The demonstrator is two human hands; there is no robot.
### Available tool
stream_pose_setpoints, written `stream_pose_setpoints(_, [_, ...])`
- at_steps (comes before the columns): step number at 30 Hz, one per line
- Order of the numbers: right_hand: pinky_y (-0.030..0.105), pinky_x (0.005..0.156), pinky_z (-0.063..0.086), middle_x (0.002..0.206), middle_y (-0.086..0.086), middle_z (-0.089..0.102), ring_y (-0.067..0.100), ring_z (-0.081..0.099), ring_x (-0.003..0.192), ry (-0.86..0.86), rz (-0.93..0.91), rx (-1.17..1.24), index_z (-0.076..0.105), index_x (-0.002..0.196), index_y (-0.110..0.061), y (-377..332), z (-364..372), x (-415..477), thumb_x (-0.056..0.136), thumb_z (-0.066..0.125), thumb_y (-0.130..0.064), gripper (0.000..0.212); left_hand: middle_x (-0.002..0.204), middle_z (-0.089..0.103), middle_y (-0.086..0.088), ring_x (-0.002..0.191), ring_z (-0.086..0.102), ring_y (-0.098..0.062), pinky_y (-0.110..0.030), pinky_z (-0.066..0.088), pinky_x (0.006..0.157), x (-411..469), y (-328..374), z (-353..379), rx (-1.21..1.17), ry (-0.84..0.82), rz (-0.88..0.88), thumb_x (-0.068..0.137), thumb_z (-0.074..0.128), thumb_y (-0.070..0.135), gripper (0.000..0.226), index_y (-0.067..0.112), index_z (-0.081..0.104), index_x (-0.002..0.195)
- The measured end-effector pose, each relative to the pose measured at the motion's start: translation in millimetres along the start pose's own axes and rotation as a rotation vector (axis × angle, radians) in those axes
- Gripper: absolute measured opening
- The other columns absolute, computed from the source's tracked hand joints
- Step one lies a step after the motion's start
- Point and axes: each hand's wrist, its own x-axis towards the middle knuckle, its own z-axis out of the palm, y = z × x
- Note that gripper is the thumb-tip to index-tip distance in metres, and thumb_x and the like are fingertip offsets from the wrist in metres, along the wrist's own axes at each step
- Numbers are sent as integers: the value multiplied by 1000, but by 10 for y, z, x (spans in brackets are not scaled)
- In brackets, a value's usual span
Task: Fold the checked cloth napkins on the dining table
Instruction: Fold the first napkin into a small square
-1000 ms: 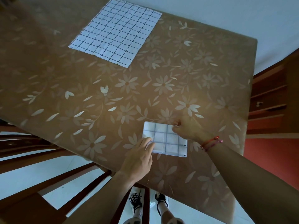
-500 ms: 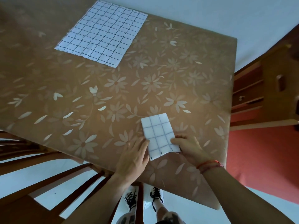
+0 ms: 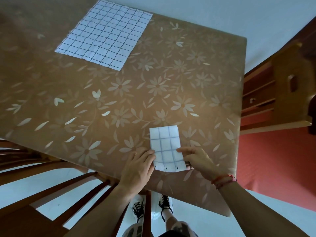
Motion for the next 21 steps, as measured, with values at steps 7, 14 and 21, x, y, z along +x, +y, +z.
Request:
stream_pose_setpoints(7, [27, 69, 60, 84, -5, 78, 10, 73, 71, -25, -153, -153, 72, 113, -13, 31, -86, -18, 81, 72, 2, 35, 93, 68, 9, 99, 57, -12, -30, 44, 87, 49, 6, -42, -134, 86, -67, 90, 51, 23, 15, 17, 65, 92])
stream_pose_setpoints(14, [11, 65, 42, 75, -19, 61, -5, 59, 72, 172, -400, -455, 79, 93, -29, 45, -45, 46, 82, 75, -15, 18, 86, 68, 8, 89, 55, -8, -14, 39, 81, 130, -51, -21, -220, 142, -212, 82, 73, 17, 10, 16, 71, 91])
stream_pose_setpoints(21, [15, 58, 41, 64, -3, 65, 6, 55, 62, 224, -331, -433, 74, 69, -18, -59, -24, 120, 82, 74, -25, 15, 76, 60, 12, 73, 56, -7, -27, 50, 66, 287, -92, -52, -372, -44, -503, 94, 55, 30, 14, 23, 66, 88])
